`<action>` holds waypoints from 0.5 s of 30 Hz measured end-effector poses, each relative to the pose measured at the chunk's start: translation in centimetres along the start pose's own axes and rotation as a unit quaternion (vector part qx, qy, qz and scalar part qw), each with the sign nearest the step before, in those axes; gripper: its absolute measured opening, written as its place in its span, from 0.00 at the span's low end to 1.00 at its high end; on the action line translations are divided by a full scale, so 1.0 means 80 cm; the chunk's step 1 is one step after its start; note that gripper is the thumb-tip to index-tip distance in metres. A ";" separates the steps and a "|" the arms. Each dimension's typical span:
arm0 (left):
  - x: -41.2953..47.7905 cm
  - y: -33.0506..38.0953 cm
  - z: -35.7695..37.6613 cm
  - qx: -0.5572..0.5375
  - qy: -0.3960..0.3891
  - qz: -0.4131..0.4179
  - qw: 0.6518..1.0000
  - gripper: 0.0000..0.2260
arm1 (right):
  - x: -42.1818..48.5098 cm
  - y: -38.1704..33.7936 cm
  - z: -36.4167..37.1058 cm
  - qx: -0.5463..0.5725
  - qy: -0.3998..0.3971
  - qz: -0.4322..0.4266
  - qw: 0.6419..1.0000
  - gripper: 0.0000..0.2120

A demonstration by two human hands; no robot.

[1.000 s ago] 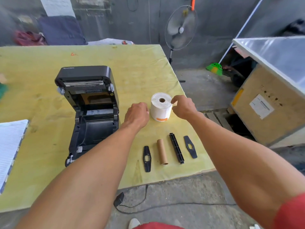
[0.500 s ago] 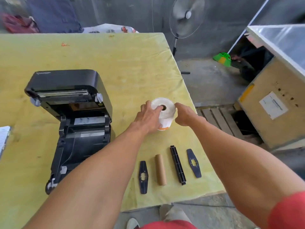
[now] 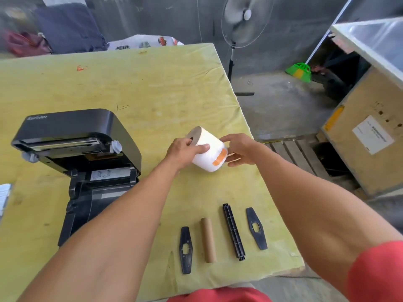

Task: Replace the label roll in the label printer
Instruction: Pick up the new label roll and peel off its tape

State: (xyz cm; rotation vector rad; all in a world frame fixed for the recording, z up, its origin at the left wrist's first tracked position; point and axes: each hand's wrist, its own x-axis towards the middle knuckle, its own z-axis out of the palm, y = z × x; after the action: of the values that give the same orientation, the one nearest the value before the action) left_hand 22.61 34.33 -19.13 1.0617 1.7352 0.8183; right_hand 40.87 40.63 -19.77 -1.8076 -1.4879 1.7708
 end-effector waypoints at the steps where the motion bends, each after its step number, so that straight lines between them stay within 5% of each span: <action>1: -0.003 -0.004 -0.004 -0.098 -0.005 -0.035 0.995 0.18 | -0.005 -0.004 -0.002 0.046 -0.010 0.002 0.999 0.21; 4: -0.016 -0.013 -0.011 -0.282 0.003 -0.084 0.956 0.17 | -0.023 -0.013 0.002 0.132 -0.033 -0.023 0.990 0.17; 8: -0.031 -0.021 -0.026 -0.374 -0.008 -0.088 0.923 0.11 | -0.049 -0.027 0.020 0.139 -0.037 -0.082 0.986 0.15; 12: -0.044 -0.024 -0.039 -0.315 -0.010 -0.078 0.946 0.17 | -0.078 -0.029 0.038 0.095 -0.006 -0.135 0.986 0.29; 15: -0.053 -0.028 -0.042 -0.247 0.030 -0.052 0.967 0.21 | -0.097 -0.023 0.052 0.088 0.019 -0.141 0.986 0.27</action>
State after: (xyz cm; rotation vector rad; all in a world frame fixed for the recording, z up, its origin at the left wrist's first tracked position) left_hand 19.69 29.31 -18.34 0.6096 1.5069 1.1493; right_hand 38.26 33.75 -14.61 -1.4556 -1.4399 1.6615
